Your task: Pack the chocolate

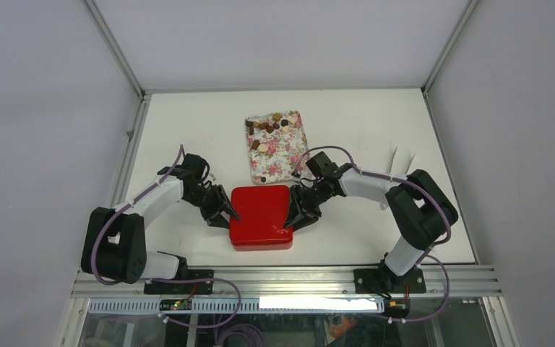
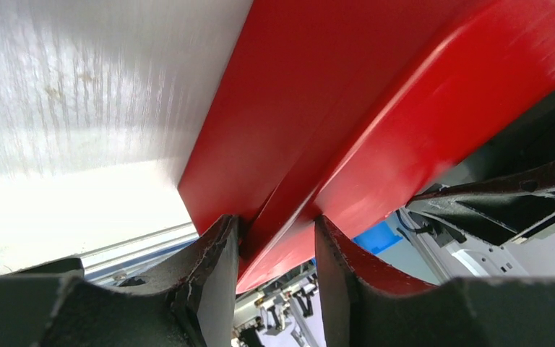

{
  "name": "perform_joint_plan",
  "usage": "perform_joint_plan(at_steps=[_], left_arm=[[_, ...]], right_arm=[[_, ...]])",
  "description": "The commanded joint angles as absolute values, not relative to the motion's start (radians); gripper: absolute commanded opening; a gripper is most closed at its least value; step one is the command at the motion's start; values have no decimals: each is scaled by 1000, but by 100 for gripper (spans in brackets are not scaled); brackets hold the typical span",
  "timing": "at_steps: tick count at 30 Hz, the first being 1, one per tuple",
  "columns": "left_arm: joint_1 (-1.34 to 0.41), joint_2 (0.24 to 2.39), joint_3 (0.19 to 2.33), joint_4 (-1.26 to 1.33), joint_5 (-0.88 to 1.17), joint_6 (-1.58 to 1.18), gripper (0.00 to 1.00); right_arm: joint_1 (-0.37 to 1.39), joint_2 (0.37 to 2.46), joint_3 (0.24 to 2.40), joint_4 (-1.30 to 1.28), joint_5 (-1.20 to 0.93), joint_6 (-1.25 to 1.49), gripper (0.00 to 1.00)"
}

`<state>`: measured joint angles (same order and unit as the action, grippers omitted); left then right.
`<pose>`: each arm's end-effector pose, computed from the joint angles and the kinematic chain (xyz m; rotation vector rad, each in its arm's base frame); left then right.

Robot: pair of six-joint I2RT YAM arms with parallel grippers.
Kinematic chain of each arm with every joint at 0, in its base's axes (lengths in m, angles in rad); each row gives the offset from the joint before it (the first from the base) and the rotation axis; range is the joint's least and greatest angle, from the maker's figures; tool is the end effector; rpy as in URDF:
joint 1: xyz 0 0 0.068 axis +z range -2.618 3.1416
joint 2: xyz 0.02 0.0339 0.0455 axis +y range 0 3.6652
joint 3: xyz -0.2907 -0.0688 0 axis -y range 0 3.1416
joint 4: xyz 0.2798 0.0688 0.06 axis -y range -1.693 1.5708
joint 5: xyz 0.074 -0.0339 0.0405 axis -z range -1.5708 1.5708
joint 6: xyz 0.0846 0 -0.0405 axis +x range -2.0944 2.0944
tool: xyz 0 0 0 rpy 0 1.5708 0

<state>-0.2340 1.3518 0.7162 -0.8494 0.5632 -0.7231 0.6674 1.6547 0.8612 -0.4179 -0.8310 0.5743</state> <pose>0.2134 -0.0973 0.1344 0.6561 -2.7753 0.7886 0.2201 0.2530 0.1232 0.3373 -2.6513 -1.2375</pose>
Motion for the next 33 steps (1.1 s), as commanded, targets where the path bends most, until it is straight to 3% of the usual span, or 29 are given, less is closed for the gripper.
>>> perform_joint_plan(at_steps=[1,8,14,18,27,33], left_arm=[[-244,1402,773,-671,493,-780,35],[-244,1391,749,-673,549,-774,34],[-244,1355,700,-673,548,-781,33],[-244,1373,699,-672,552,-772,32],[-244,1367,691,-674,569,-767,29],[-244,1371,689,-676,577,-763,28]], right_arm=[[678,1729,953,-375,-667,482,35],[684,1673,932,-386,-696,462,36],[708,1527,848,-340,-682,472,58],[727,1432,804,-292,-651,473,65],[808,1190,616,-193,-479,358,62],[893,1048,485,-83,-239,350,65]])
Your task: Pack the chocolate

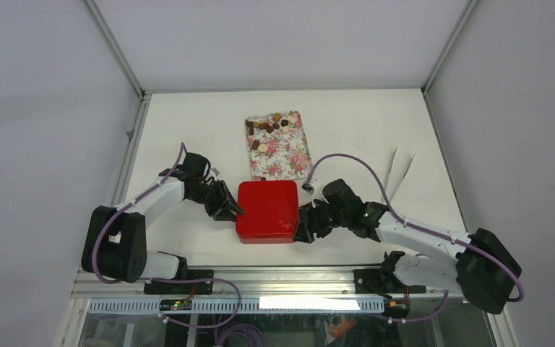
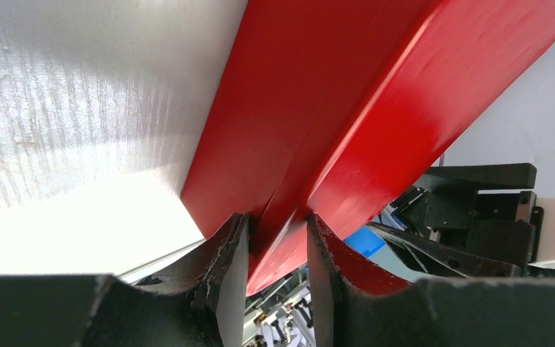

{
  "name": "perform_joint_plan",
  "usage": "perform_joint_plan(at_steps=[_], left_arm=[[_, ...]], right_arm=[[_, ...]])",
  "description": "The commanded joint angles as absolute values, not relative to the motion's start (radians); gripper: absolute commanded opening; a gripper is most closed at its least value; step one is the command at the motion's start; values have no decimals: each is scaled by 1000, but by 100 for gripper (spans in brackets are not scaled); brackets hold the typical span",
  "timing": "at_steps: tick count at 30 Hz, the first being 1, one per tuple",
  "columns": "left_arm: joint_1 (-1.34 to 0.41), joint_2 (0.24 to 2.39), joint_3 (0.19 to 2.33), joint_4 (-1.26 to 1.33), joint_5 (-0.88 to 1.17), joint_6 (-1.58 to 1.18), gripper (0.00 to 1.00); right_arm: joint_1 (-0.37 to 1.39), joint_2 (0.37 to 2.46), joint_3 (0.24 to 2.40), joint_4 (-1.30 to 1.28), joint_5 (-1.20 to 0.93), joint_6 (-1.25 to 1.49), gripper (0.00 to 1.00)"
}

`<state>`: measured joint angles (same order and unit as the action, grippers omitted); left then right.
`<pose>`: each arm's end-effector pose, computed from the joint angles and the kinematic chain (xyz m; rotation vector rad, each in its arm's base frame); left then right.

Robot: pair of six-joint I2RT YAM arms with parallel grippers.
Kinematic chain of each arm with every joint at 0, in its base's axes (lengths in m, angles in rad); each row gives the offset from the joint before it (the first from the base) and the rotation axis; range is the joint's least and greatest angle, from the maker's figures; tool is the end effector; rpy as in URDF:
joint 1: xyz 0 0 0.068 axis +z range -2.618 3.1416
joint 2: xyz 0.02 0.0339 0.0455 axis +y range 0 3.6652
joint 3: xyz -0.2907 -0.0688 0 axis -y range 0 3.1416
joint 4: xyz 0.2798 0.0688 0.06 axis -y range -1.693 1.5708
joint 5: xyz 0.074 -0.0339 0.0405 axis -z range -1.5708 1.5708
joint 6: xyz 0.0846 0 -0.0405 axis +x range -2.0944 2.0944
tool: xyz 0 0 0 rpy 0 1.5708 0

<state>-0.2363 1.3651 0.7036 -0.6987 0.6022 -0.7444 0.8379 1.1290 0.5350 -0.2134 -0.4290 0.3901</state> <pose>0.2302 -0.1047 0.1330 0.6349 -2.8227 0.9361 0.1515 0.2209 0.1604 -0.7858 2.4437 1.0467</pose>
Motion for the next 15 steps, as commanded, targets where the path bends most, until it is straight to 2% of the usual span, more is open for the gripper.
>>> perform_joint_plan(at_steps=[1,2,3,4,12,15], left_arm=[[-244,1371,689,-676,578,-765,28],[-244,1369,689,-676,577,-765,28],[-244,1370,689,-676,577,-765,28],[-244,1370,689,-676,578,-765,28],[-244,1367,693,-680,578,-767,27],[-244,1366,693,-683,582,-764,26]], right_arm=[[911,1035,472,-71,-239,350,65],[933,1028,459,-56,-239,350,65],[958,1027,444,-36,-89,318,65],[972,1029,426,-11,-59,310,65],[1082,1122,375,170,44,287,62],[1097,1148,370,208,63,281,58]])
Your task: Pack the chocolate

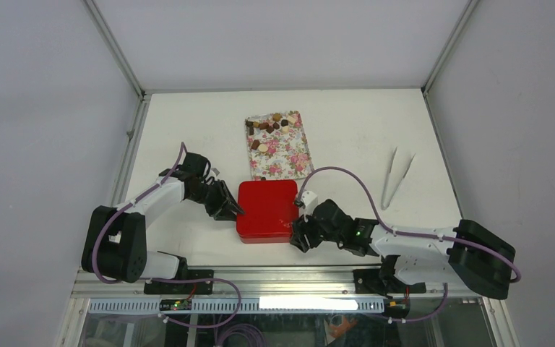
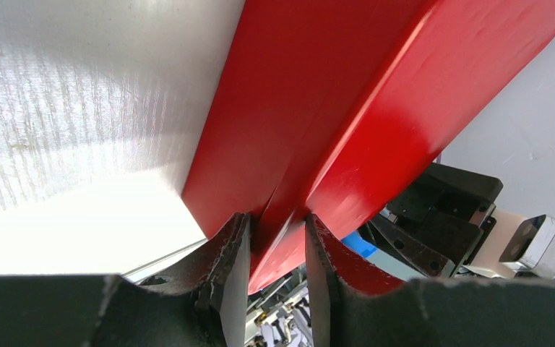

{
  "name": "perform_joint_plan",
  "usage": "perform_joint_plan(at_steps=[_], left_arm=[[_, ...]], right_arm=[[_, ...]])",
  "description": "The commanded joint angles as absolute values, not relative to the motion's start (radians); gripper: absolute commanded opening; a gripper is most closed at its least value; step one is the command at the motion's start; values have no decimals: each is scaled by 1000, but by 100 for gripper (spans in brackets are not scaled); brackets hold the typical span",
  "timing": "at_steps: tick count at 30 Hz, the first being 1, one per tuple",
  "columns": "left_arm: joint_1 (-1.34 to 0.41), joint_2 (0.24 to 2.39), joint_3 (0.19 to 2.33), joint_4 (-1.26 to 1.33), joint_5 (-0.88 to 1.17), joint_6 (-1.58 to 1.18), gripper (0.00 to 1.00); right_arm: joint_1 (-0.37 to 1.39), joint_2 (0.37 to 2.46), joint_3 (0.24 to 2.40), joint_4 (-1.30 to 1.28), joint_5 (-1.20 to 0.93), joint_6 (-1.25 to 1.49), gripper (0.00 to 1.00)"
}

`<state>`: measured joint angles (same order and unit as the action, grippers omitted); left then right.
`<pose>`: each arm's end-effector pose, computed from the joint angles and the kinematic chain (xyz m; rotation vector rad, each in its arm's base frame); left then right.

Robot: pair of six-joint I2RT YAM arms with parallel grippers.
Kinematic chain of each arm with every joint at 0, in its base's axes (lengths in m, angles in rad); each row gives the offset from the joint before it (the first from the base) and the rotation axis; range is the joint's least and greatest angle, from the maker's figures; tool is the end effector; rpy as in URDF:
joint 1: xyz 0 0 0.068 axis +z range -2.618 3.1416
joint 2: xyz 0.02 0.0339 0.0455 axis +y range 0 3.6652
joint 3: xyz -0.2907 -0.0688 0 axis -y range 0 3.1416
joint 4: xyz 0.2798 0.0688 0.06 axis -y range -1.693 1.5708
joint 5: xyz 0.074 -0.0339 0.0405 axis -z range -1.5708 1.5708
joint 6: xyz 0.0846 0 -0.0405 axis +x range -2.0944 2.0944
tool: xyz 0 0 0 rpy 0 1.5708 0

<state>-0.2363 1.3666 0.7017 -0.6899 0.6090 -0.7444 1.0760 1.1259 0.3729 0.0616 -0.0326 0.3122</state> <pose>0.2307 -0.1053 0.1327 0.6308 -2.8209 0.9484 0.1221 0.2321 0.1272 -0.9042 2.2024 0.7462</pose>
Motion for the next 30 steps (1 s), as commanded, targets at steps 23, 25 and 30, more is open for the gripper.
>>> perform_joint_plan(at_steps=[23,25,30], left_arm=[[-244,1361,701,-728,611,-709,21],[-244,1362,703,-729,612,-707,21],[-244,1350,706,-735,612,-707,20]], right_arm=[[1102,727,465,-290,251,513,73],[1069,747,507,-318,276,604,80],[848,917,621,-289,-27,765,81]])
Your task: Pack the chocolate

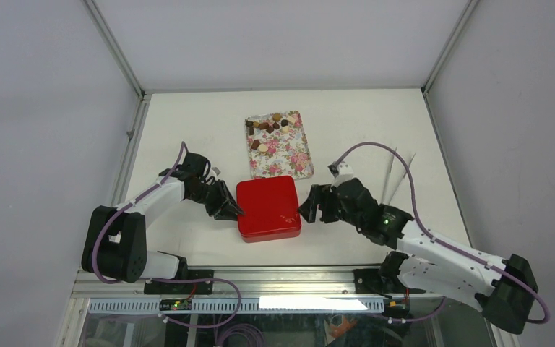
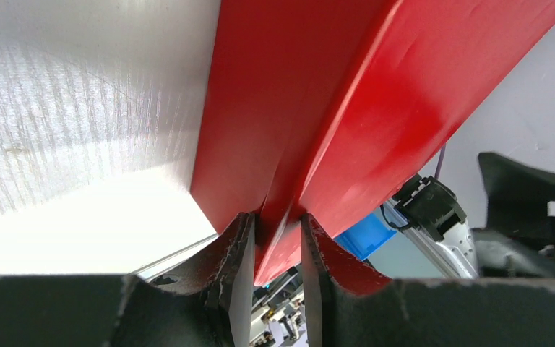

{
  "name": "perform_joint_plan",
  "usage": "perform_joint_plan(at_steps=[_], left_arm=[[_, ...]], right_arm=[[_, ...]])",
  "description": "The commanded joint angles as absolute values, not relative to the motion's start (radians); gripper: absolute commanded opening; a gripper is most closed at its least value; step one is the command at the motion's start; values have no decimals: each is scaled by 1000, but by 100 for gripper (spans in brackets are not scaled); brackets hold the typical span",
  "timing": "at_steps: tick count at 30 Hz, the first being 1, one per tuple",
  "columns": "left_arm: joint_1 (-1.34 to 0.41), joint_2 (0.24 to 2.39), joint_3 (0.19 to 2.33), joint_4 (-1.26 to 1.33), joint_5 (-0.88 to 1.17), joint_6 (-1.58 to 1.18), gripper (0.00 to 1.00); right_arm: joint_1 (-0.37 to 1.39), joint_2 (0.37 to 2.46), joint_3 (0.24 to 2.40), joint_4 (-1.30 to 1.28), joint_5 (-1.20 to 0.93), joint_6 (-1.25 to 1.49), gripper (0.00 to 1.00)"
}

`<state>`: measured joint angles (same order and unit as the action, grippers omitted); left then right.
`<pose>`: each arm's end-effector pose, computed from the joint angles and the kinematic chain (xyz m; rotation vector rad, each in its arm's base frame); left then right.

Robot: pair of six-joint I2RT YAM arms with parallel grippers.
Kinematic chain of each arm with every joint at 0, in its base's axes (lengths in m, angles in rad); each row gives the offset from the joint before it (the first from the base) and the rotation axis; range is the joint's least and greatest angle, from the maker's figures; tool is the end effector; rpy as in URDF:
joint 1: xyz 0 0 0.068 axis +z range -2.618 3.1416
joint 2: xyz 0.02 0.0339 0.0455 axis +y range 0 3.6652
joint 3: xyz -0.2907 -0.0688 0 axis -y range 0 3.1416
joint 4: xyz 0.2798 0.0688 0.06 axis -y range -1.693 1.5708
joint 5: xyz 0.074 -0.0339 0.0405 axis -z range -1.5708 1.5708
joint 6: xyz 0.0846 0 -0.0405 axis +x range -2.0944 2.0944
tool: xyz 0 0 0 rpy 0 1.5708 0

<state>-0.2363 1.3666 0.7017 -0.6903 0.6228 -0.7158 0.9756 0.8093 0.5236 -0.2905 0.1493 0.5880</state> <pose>0.2303 -0.1062 0.1333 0.5874 -2.8259 0.9683 0.1433 0.1892 0.2167 -0.3413 2.2097 0.7358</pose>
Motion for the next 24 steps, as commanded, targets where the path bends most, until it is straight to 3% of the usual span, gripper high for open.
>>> perform_joint_plan(at_steps=[1,5,12,18,24], left_arm=[[-244,1347,706,-736,612,-706,21],[-244,1343,708,-740,613,-699,20],[-244,1326,711,-741,614,-691,21],[-244,1333,712,-742,616,-679,23],[-244,1333,722,-743,621,-668,26]], right_arm=[[805,961,634,-274,-106,782,80],[717,1111,656,-201,-252,811,68],[684,1283,701,-163,-332,782,62],[681,1331,701,-113,-353,773,59],[678,1348,698,-105,-347,769,44]])
